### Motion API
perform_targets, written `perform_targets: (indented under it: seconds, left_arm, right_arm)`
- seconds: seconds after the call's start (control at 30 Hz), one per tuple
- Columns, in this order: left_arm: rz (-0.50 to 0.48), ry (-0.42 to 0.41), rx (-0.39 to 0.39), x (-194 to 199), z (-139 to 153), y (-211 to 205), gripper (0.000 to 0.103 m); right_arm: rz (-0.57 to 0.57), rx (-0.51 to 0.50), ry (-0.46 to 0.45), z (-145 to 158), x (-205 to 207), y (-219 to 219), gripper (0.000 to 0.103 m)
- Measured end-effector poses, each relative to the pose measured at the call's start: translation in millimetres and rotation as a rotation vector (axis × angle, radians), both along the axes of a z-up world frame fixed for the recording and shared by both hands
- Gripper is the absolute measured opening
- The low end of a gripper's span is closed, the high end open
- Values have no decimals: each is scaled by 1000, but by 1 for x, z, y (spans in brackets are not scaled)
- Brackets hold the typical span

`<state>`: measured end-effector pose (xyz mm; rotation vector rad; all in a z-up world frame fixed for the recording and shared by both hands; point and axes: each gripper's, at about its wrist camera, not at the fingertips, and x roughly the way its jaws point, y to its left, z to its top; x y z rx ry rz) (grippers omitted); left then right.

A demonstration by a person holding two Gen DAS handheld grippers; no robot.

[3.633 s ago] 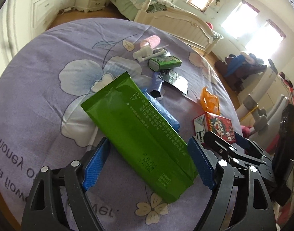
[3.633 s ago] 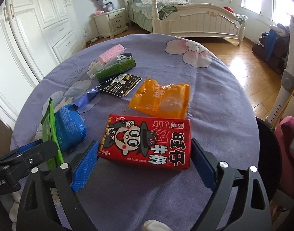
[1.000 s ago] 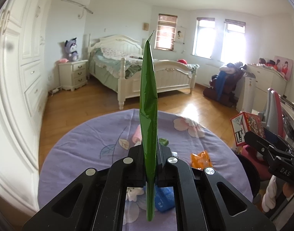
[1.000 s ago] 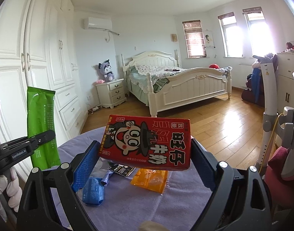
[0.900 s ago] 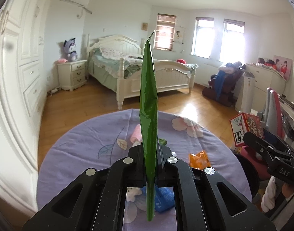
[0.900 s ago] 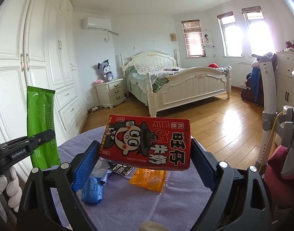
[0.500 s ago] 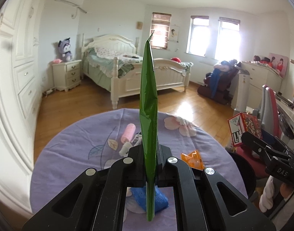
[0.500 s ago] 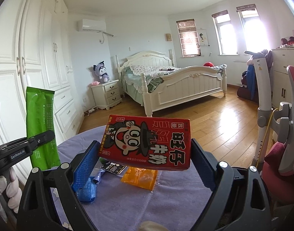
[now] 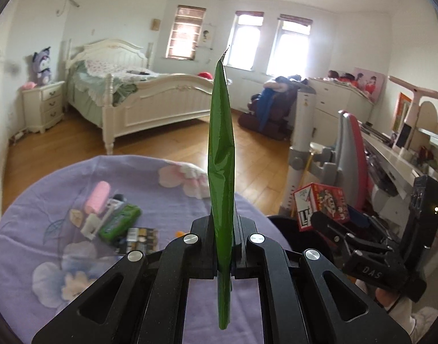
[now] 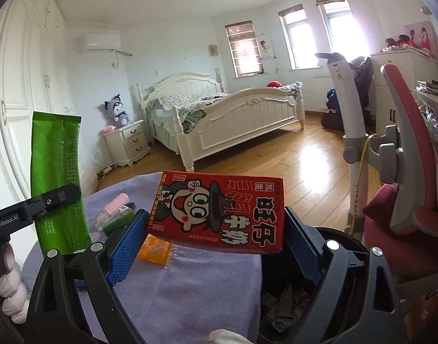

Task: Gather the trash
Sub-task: 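Lift the green packet and red box and carry both over the black bin, then open both tools over the bin, then move them back over the table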

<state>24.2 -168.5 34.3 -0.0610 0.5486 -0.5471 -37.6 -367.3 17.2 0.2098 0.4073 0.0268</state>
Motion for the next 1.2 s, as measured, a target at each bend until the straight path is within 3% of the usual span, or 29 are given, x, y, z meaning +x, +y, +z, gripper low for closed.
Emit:
perform_targets:
  seconds: [0.17,0.4,0.57,0.63,0.67,0.7,0.77,0.97,1.2]
  left_arm:
    - [-141,74,-30,15,-21,-53,6]
    - [-258,183,-57,39,-49,-115,6]
    - [-337,201,-11,51,-56,-162,8]
    - [-345,176,20,48,-51,-175,28]
    - [-348,160,20,47,-47,-178,49]
    - [-344,142,15,45,-42,-177,68]
    - [-335,99,5,39,-33,-172,76]
    - [-246,69,25,28,-19,-135,76]
    - [-36,77,89,20,-22,-50,79]
  right_arm:
    - [-109,26,63,-23,-8,-38,90]
    - [-206,16,128,-49,-13,-74,90]
    - [-245,21,173,-59,-8,-95,92]
    - [-252,36,195,-62,-6,-102,98]
    - [-255,44,197,-62,-7,-105,98]
    - [-256,47,198,-62,-8,-107,98]
    - [-258,43,197,-63,-11,-108,98]
    - [-216,45,186,-61,-14,-96,98]
    - [-116,12,159,-44,-4,-57,98]
